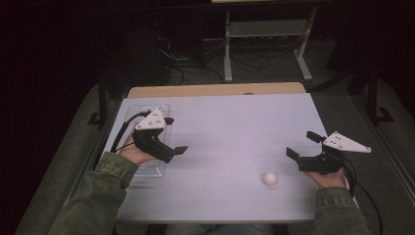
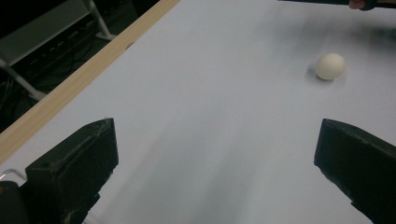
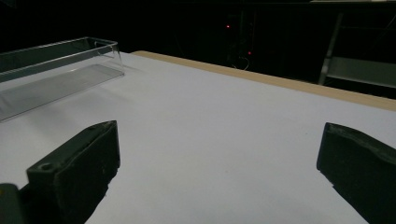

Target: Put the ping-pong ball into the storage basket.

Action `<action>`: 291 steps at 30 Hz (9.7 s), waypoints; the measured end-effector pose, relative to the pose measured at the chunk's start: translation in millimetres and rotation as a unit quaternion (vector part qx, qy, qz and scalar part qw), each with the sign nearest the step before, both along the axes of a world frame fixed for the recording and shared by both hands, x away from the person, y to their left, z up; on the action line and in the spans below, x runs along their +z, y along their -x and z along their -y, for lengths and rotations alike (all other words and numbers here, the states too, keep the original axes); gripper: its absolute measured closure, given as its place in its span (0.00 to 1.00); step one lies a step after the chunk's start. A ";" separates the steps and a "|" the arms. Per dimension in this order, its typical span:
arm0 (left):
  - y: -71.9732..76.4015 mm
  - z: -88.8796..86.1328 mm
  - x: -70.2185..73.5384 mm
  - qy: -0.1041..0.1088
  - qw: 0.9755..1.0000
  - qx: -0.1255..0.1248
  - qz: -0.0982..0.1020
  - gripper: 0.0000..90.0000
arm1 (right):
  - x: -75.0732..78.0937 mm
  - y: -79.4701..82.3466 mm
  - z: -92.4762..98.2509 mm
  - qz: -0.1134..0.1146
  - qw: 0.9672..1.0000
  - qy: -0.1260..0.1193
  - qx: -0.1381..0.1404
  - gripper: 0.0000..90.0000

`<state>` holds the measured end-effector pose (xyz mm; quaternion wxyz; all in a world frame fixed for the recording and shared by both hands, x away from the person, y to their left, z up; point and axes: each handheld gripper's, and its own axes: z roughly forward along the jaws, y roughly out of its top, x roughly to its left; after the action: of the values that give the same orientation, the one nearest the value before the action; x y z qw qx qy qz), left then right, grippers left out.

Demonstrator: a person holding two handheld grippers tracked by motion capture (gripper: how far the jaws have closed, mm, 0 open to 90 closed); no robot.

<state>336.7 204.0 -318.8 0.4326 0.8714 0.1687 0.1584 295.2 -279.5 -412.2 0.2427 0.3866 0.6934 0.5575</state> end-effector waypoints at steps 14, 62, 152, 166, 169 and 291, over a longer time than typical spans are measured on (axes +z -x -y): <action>-4.3 20.9 -2.6 -0.008 1.000 -0.022 -0.003 0.00 | -0.1 -0.2 0.3 0.000 1.000 -0.001 0.002 0.00; -7.0 81.7 -27.4 -0.056 0.994 -0.089 -0.027 0.00 | -0.8 -0.8 -1.5 -0.003 1.000 0.006 0.005 0.00; 4.6 197.3 -83.8 -0.085 0.974 -0.194 -0.083 0.00 | -2.5 -4.2 -1.3 -0.011 1.000 0.003 0.011 0.00; 4.9 215.2 -91.6 -0.086 0.970 -0.208 -0.091 0.00 | -2.4 -3.9 -0.7 -0.010 1.000 0.002 0.012 0.00; 4.4 218.1 -92.4 -0.083 0.970 -0.210 -0.093 0.00 | -2.4 -3.9 -0.5 -0.010 1.000 0.001 0.012 0.00; 9.1 247.8 -113.2 -0.104 0.961 -0.245 -0.080 0.56 | -1.8 -3.5 1.0 -0.005 1.000 0.000 0.008 0.00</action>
<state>327.5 -43.8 -432.0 0.3506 0.9359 -0.0333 -0.0057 298.8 -280.5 -414.0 0.2343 0.3839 0.6979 0.5573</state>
